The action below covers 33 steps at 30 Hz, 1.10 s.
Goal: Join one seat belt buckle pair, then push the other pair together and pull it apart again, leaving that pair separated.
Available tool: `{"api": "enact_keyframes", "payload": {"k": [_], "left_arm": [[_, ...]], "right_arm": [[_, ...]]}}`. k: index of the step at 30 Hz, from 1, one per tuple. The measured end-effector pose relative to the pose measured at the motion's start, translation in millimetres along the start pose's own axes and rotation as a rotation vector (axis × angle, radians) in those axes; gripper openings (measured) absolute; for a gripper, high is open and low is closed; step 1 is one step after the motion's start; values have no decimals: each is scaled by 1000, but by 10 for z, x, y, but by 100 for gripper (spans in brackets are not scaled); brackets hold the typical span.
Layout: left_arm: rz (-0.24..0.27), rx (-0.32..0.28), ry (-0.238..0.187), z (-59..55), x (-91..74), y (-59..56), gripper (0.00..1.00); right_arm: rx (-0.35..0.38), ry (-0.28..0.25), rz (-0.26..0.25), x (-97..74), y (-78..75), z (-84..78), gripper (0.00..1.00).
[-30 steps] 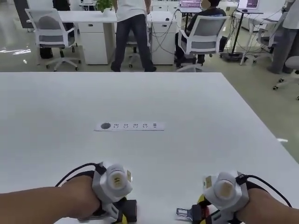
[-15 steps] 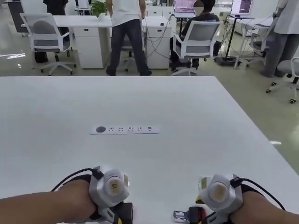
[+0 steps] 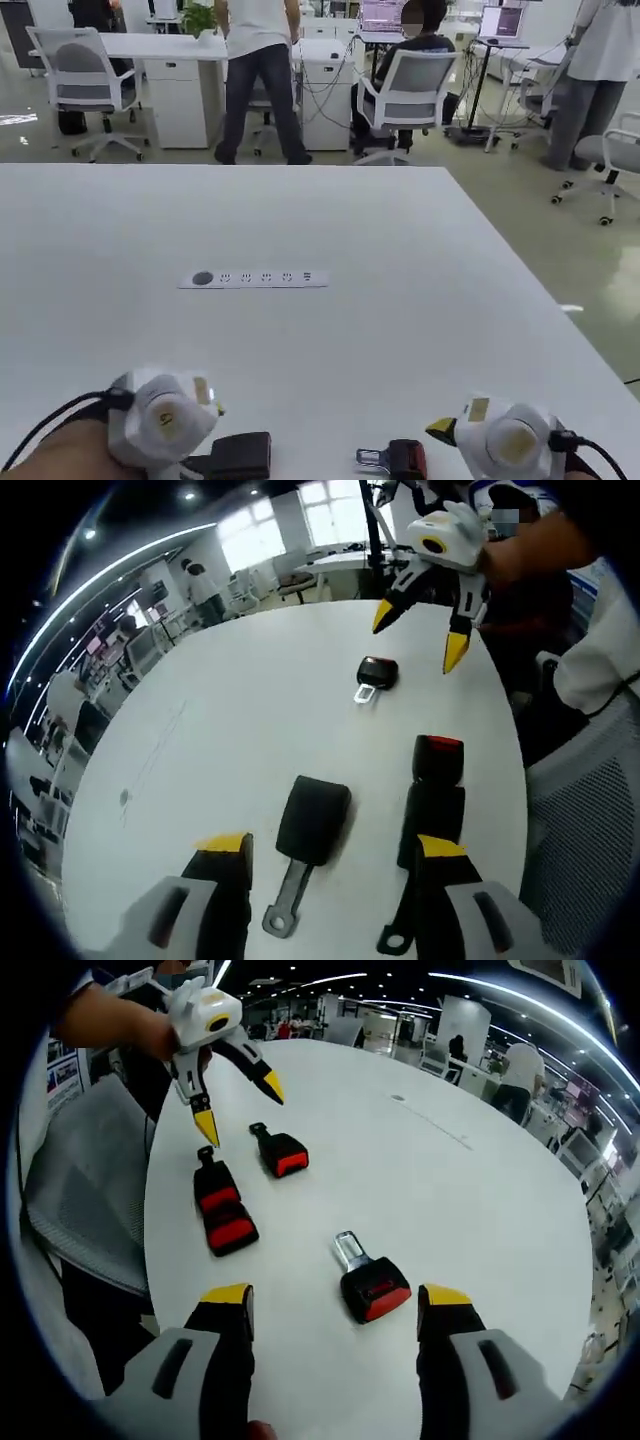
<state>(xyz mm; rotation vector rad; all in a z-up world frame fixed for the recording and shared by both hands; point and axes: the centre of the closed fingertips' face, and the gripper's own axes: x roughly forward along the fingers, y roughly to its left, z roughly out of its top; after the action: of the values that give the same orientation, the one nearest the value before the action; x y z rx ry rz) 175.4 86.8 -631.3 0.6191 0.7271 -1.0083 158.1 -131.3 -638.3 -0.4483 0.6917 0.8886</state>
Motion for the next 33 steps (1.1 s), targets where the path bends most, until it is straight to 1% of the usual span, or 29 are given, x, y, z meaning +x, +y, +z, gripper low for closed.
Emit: {"api": "enact_keyframes", "payload": {"k": [1, 2, 3, 5, 6, 8, 10, 12, 14, 17, 18, 19, 20, 21, 24, 25, 29, 33], "left_arm": [[0, -12, -7, -30, -17, -19, 70], [8, -42, -10, -109, -78, -72, 72], [15, -48, -1, -189, -146, -145, 74], [28, -83, 13, -328, -229, -212, 78], [31, -112, 10, -399, -286, -268, 80], [34, -169, 4, -477, -388, -402, 83], [33, -194, 4, -555, -464, -490, 87], [41, -215, 7, -624, -517, -540, 89], [51, -238, 7, -706, -555, -542, 90], [71, -281, 1, -761, -615, -516, 93], [75, -291, -1, -770, -628, -512, 95], [73, -302, -1, -823, -642, -476, 97], [72, -308, 0, -840, -652, -473, 99], [77, -315, -5, -833, -663, -495, 100], [89, -335, -21, -838, -696, -489, 100], [88, -346, -23, -863, -694, -492, 100], [92, -351, -25, -898, -670, -532, 100], [103, -361, -34, -871, -671, -565, 100]], "right_arm": [[12, -8, -2, -29, 40, -10, 66], [22, -12, -5, -82, 99, -19, 68], [27, -11, -13, -127, 144, -40, 71], [39, -10, -25, -178, 211, -82, 76], [45, -7, -29, -185, 226, -119, 78], [51, -7, -37, -248, 287, -155, 81], [62, -8, -47, -312, 341, -172, 84], [72, -8, -51, -350, 385, -205, 86], [81, -5, -58, -382, 414, -225, 88], [92, -3, -69, -429, 451, -230, 93], [95, -5, -73, -451, 455, -209, 94], [101, -11, -84, -466, 444, -195, 96], [103, -14, -87, -444, 419, -221, 98], [114, -18, -97, -437, 397, -225, 99], [122, -21, -109, -460, 391, -195, 99], [125, -20, -108, -460, 398, -187, 99], [135, -19, -105, -431, 409, -180, 99], [148, -22, -107, -454, 447, -128, 99]]}}
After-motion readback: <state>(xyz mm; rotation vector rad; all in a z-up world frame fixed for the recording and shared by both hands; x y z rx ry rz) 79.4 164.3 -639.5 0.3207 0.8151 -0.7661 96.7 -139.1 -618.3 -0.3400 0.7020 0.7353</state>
